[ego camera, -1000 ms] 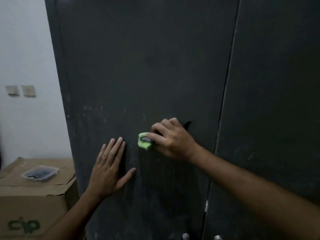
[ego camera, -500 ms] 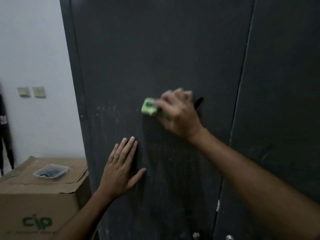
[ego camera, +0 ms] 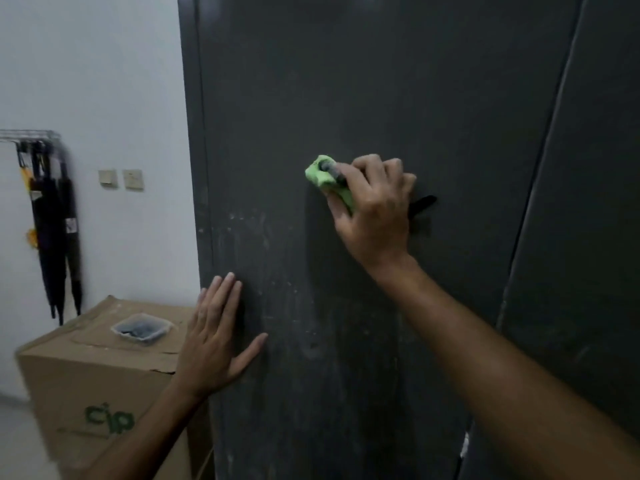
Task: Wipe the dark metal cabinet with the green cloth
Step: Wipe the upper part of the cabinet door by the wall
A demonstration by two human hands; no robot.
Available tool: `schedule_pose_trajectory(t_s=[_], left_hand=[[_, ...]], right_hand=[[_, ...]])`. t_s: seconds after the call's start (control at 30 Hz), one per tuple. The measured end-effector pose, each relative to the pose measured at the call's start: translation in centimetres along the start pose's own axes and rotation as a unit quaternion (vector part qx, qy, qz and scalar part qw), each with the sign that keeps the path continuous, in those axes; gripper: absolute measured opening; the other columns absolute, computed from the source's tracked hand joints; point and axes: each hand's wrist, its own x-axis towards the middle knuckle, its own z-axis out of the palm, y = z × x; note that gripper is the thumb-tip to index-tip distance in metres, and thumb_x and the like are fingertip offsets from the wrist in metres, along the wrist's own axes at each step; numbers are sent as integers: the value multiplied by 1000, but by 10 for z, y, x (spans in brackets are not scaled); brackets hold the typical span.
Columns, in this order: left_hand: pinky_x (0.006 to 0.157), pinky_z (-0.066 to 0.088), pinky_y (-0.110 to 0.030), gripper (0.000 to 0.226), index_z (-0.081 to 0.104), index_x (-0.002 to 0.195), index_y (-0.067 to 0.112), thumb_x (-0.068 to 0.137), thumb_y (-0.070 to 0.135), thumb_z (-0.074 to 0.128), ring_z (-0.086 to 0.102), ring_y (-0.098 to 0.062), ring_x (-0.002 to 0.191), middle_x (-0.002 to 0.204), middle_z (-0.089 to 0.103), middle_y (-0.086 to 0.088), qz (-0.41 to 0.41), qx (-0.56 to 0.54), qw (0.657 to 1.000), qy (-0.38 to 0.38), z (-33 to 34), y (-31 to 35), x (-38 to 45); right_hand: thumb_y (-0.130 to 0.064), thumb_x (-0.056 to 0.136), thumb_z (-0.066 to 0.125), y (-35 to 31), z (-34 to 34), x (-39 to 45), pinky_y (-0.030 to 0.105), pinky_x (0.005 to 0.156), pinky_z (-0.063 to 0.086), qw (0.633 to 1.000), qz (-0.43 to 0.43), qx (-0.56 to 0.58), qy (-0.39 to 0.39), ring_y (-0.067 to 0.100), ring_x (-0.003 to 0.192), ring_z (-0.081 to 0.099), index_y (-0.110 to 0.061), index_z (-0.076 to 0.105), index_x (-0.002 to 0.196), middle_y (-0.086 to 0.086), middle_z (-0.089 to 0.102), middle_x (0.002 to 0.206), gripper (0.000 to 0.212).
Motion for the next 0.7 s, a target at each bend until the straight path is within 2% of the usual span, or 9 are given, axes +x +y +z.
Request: schedule_pose_trajectory(t_s=[0.07, 0.13, 0.2, 0.27, 0.33, 0.4, 0.57, 0.63, 0.7], left_hand=[[120, 23, -57, 93, 28, 152, -4, 89, 58, 57, 20, -37, 151, 163, 20, -19, 6, 12, 1000, -12, 2, -10, 1], [121, 21, -55, 95, 27, 152, -4, 89, 61, 54, 19, -37, 152, 164, 19, -20, 18, 25, 999, -24, 5, -14, 1], [123, 19, -53, 96, 26, 153, -4, 89, 63, 52, 18, -37, 152, 164, 18, -20, 26, 29, 999, -30, 7, -18, -1], [123, 17, -52, 96, 26, 153, -4, 89, 63, 53, 18, -36, 152, 164, 18, -19, 35, 26, 999, -33, 6, -21, -1], [124, 18, -51, 96, 28, 152, -4, 88, 63, 54, 18, -36, 152, 164, 19, -19, 43, 22, 998, -33, 4, -23, 0], [124, 18, -50, 94, 29, 152, -4, 89, 60, 57, 18, -36, 152, 164, 19, -19, 59, 6, 997, -40, -1, -28, -1], [121, 24, -49, 82, 30, 153, -1, 94, 51, 55, 18, -34, 152, 164, 19, -18, 153, -11, 983, -99, -21, -57, -4], [119, 27, -49, 82, 32, 152, 0, 92, 48, 61, 20, -33, 152, 164, 22, -17, 175, -5, 979, -105, -26, -68, -4], [119, 27, -48, 82, 33, 152, 1, 92, 49, 63, 21, -33, 152, 163, 24, -16, 195, -9, 975, -103, -26, -76, -2]], right_hand=[[-31, 85, 67, -20, 4, -29, 40, 76, 37, 996, -68, 22, -56, 30, 89, 54, -22, 69, 111, 3, 62, 99, 28], [-28, 85, 65, -32, 3, -62, 40, 77, 39, 961, -235, 6, -148, 28, 90, 58, -23, 69, 111, 1, 63, 101, 26], [-33, 85, 63, -28, 4, -54, 40, 79, 37, 936, -305, -23, -175, 25, 93, 58, -25, 69, 107, -2, 63, 102, 24], [-36, 85, 64, -26, 11, -19, 41, 77, 33, 962, -235, -24, -136, 29, 92, 57, -24, 69, 105, 0, 63, 100, 24], [-38, 85, 66, -28, 17, 12, 40, 76, 32, 997, -64, -20, -42, 29, 90, 55, -24, 70, 104, 0, 63, 98, 24], [-36, 84, 68, -45, 27, 1, 40, 77, 33, 1000, 28, -6, 4, 29, 89, 53, -23, 69, 107, 1, 63, 100, 26], [-31, 86, 65, -81, 33, -66, 41, 76, 38, 948, -264, -23, -177, 27, 88, 59, -23, 69, 112, 0, 65, 103, 27], [-34, 85, 65, -75, 39, -32, 42, 77, 37, 964, -225, -42, -138, 28, 88, 58, -24, 69, 109, -1, 64, 101, 26], [-37, 87, 67, -71, 43, 3, 40, 77, 33, 996, -70, -47, -38, 27, 88, 54, -25, 69, 107, -2, 63, 99, 24]])
